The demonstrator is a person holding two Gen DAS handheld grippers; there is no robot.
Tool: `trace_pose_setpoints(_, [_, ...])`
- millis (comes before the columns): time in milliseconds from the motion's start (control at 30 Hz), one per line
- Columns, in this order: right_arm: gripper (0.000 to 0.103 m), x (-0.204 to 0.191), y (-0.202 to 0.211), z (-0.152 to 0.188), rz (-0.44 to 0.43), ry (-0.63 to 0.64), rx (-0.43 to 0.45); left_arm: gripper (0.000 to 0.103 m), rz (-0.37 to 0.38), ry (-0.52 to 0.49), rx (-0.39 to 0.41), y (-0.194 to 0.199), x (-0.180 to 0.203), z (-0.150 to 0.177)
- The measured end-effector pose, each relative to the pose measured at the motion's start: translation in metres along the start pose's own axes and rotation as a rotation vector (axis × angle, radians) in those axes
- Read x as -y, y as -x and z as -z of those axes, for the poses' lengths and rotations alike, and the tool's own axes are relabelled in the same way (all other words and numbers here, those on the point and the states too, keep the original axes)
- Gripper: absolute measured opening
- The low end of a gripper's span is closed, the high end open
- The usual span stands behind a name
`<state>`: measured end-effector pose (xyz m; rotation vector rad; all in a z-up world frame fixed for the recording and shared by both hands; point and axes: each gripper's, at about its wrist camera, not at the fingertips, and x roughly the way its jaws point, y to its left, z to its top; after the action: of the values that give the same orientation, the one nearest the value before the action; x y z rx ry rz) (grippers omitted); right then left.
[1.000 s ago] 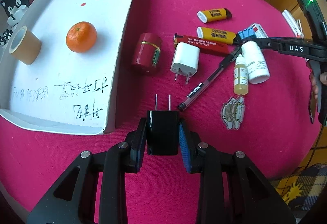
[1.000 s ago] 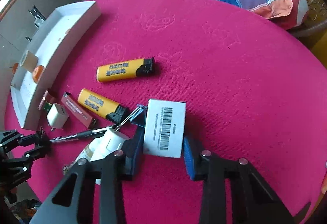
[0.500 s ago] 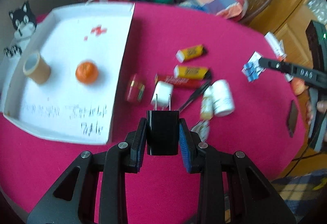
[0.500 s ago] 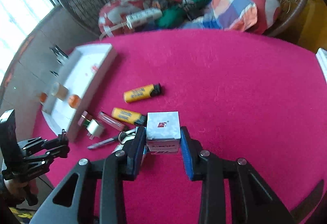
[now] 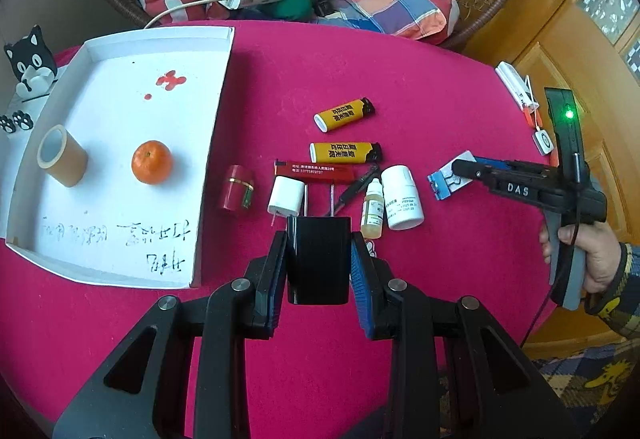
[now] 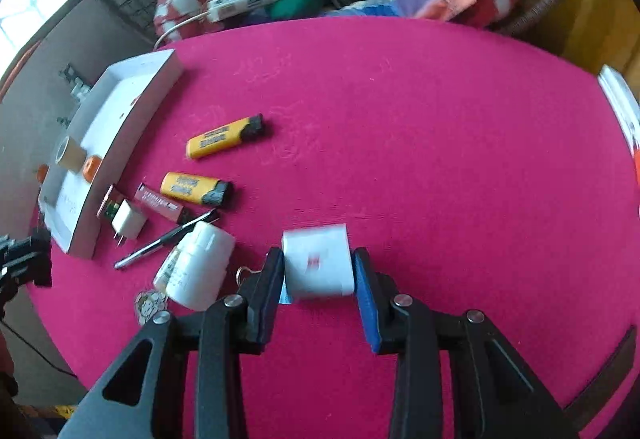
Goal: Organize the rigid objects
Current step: 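Lift and carry the charger plug and white box toward the tray with both tools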
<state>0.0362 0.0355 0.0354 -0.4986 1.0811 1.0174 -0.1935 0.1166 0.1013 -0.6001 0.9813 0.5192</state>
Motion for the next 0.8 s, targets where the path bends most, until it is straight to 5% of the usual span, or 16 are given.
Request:
trace_pose_setpoints(300, [0.036,0.021,0.006,-0.002,-0.029,-0.1,-0.011,0.029,0.036,0.016,-0.004,-0.001,-0.002,-0.001])
trace_pose_setpoints(633, [0.034,-0.005,-0.006,0.001,-0.017,0.033,-0.071,0.029,0.029,0.013,0.021,0.005,-0.001,-0.009])
trace_pose_setpoints(800, [0.033,-0.015,0.046,-0.013,-0.046,0.063,0.062,0.029,0.037,-0.004,0.125,0.038,0.005,-0.029])
